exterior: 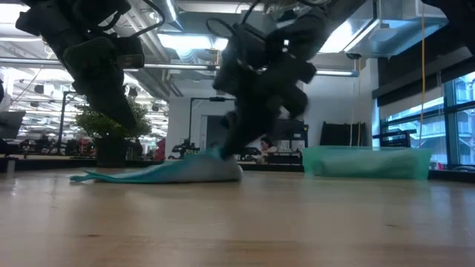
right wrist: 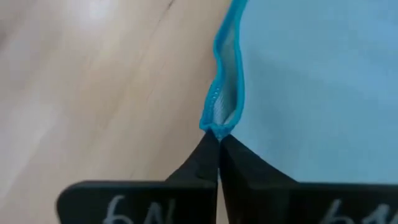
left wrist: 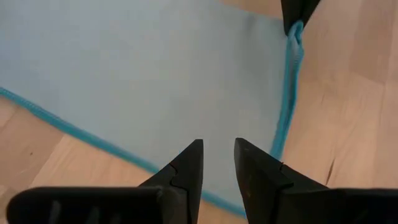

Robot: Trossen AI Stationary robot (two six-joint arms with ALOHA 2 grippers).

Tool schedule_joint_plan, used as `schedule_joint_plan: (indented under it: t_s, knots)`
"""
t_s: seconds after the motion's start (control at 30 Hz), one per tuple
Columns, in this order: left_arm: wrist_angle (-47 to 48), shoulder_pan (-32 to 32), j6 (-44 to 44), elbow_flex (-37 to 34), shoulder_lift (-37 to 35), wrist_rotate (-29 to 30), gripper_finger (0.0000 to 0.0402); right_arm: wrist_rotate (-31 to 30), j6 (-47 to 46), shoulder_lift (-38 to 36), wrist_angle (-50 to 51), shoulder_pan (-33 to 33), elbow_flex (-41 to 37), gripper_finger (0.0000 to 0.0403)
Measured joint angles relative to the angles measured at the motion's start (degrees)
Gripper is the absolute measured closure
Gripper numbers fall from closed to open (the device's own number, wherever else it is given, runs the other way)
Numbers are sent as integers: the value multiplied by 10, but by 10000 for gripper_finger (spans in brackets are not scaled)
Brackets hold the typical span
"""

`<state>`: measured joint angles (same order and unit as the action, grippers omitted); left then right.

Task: Roll microfiber towels into tight, uniform cylinder then place into a basket
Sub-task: Roll the blue microfiber towel

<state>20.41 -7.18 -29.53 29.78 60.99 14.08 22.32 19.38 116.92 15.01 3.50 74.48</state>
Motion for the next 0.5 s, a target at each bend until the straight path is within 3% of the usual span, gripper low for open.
schedule_joint_plan:
  t_s: [0.3,0.5]
  knots:
    - [1,0,7,0,0,0,315,7,-42,-1,28,46,78,400]
    - [20,0,-5,0,0,0,315,-31,-46,-1,44,91,107,401]
